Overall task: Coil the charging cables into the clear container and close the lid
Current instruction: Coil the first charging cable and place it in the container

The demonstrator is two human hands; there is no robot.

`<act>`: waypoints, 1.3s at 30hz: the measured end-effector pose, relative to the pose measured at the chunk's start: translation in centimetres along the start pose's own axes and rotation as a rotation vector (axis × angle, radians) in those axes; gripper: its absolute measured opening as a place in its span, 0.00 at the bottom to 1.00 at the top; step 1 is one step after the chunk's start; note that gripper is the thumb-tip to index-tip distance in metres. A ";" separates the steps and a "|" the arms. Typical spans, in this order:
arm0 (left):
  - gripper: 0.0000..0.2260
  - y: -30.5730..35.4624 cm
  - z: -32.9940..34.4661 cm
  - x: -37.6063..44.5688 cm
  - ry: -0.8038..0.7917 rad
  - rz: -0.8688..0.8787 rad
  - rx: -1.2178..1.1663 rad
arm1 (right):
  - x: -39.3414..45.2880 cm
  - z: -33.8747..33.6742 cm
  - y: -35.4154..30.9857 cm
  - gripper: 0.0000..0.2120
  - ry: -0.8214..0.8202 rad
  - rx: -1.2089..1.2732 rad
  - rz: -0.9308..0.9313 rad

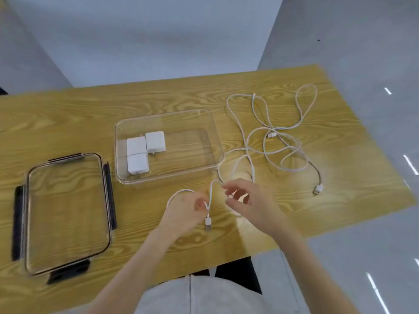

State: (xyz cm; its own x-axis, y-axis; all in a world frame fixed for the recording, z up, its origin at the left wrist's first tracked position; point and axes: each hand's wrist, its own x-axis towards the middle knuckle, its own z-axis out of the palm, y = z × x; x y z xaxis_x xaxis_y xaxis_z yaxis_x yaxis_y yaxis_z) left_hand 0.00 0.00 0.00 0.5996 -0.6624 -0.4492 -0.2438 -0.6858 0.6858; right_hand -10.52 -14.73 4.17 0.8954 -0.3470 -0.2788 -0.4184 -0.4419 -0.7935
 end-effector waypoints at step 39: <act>0.10 5.3 -13.5 -6.1 0.197 0.030 -1.515 | 4.5 5.4 -8.6 0.21 -0.382 0.491 -0.048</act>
State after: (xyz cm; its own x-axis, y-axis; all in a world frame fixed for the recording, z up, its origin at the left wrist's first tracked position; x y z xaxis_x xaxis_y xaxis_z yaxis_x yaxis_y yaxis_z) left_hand 5.33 4.44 14.08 0.7273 -0.5369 -0.4276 0.6537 0.3519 0.6700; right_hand -2.09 -7.99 6.86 0.9406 0.0240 -0.3387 -0.3391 0.0140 -0.9407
